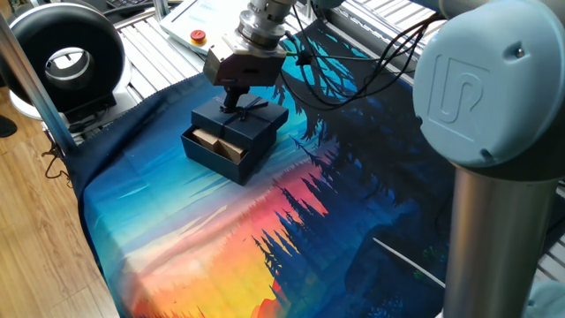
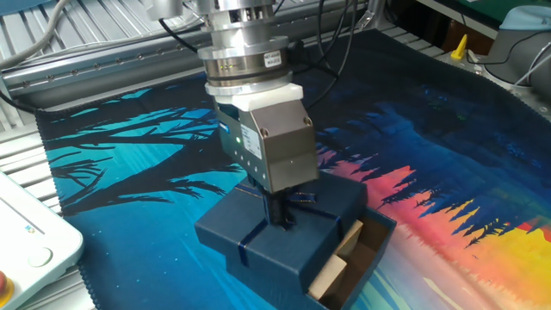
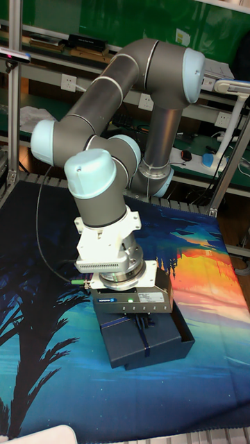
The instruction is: Slide the outer casing onto the gift box
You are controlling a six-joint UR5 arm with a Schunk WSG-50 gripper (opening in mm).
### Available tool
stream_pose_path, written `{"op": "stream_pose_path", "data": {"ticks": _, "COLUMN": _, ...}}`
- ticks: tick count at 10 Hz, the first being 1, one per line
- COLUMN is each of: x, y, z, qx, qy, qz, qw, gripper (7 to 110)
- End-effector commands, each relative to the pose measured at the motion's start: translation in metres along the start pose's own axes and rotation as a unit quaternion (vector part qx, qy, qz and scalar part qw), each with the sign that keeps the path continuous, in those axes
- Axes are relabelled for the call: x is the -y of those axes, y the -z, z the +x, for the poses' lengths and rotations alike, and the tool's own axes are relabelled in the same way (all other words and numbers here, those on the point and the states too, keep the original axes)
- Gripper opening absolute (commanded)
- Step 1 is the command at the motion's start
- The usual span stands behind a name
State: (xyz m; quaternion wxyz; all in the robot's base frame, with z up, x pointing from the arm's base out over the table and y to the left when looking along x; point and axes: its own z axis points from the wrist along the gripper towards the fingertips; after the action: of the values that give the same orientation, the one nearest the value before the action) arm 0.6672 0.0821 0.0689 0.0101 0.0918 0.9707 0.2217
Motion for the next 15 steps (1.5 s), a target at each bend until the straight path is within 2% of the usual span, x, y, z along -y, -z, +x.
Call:
{"op": "stream_pose_path", "data": {"ticks": 1, "x": -0.009, "y": 0.002, "z": 0.001, "qx": 0.001, "qy": -0.011, "qz": -0.004, "qw": 0.9999, "gripper": 7}}
{"op": "stream_pose_path", "data": {"ticks": 4, "x": -0.008, "y": 0.001, "z": 0.003, "qx": 0.003, "qy": -0.013, "qz": 0.016, "qw": 0.9998, "gripper": 7}}
{"op": "stream_pose_path", "data": {"ticks": 8, "x": 0.015, "y": 0.006, "z": 0.005, "qx": 0.007, "qy": -0.002, "qz": 0.073, "qw": 0.9973, "gripper": 7}}
{"op": "stream_pose_path", "data": {"ticks": 10, "x": 0.018, "y": 0.011, "z": 0.009, "qx": 0.008, "qy": -0.001, "qz": 0.078, "qw": 0.9970, "gripper": 7}}
{"op": "stream_pose_path", "data": {"ticks": 13, "x": 0.013, "y": 0.017, "z": 0.014, "qx": 0.009, "qy": -0.004, "qz": 0.068, "qw": 0.9976, "gripper": 7}}
{"op": "stream_pose_path", "data": {"ticks": 15, "x": 0.016, "y": 0.023, "z": 0.018, "qx": 0.009, "qy": -0.002, "qz": 0.070, "qw": 0.9975, "gripper": 7}}
